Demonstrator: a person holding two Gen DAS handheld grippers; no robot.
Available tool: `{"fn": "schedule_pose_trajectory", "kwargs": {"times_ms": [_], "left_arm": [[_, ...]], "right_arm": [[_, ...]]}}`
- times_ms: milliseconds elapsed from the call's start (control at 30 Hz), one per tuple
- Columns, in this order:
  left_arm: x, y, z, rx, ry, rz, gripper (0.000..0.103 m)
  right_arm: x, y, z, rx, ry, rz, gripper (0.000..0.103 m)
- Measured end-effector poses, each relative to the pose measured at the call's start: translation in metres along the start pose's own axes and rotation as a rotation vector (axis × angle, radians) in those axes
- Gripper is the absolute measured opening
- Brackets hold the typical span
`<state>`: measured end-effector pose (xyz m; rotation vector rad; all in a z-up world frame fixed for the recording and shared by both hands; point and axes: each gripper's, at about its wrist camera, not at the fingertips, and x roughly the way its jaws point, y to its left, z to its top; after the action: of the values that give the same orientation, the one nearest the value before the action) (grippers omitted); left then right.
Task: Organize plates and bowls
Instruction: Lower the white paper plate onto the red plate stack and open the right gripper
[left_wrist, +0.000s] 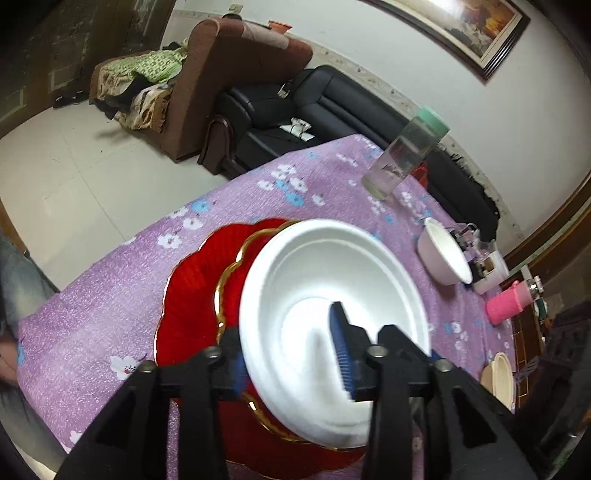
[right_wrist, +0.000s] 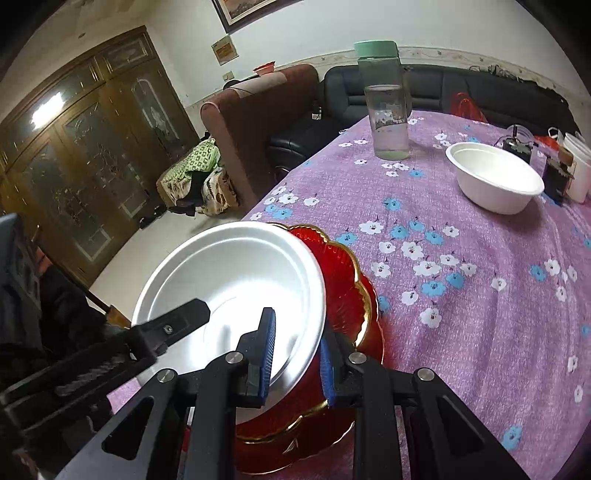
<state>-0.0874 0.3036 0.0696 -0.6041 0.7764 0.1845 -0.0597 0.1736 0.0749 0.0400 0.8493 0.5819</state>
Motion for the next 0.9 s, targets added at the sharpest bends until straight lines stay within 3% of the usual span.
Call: {"fn": "schedule_pose_trajectory", "kwargs": {"times_ms": [67,167,367,400,433,467,533,733,900], "left_arm": [[-0.007,-0.004,0.000,0.011,-0.024,-0.004,0.059],[-0.022,-0.007,0.000,0.012,-0.071,-0.008,0.068],[-0.048,-0.010,0.000,0.014,-0.178,-0.007,0.071],[-0.052,-0.010,-0.001,0.014,-0.193,-0.009,0.071],[-0.055,-0.011,-0.001,0.017,-0.202,-0.011,0.072],[-0.057,-0.011,0.000,0.020,-0.209,-0.011,0.073],[-0.060,-0.013,0.000,0.017,-0.215,-0.011,0.073],[-0.074,-0.031,-0.005,0.039,-0.221,-0.027,0.073],[-0.097,-0.068,-0.018,0.125,-0.274,0.013,0.086]], "right_arm": [[-0.002,0.000,0.000,-0.001,-0.002,-0.002,0.024],[-0.001,-0.002,-0.001,0.008,0.003,-0.007,0.024],[0.002,-0.005,-0.004,0.012,-0.009,-0.013,0.025],[0.000,-0.005,-0.004,0.009,-0.025,-0.013,0.027],[-0.002,-0.004,-0.004,0.007,-0.034,-0.011,0.036],[-0.004,-0.003,-0.004,0.006,-0.044,-0.014,0.052],[-0.011,-0.004,-0.002,0.014,-0.069,-0.010,0.062],[-0.044,-0.013,-0.004,0.053,-0.120,-0.009,0.064],[-0.080,-0.030,-0.016,0.078,-0.170,-0.031,0.068]]}}
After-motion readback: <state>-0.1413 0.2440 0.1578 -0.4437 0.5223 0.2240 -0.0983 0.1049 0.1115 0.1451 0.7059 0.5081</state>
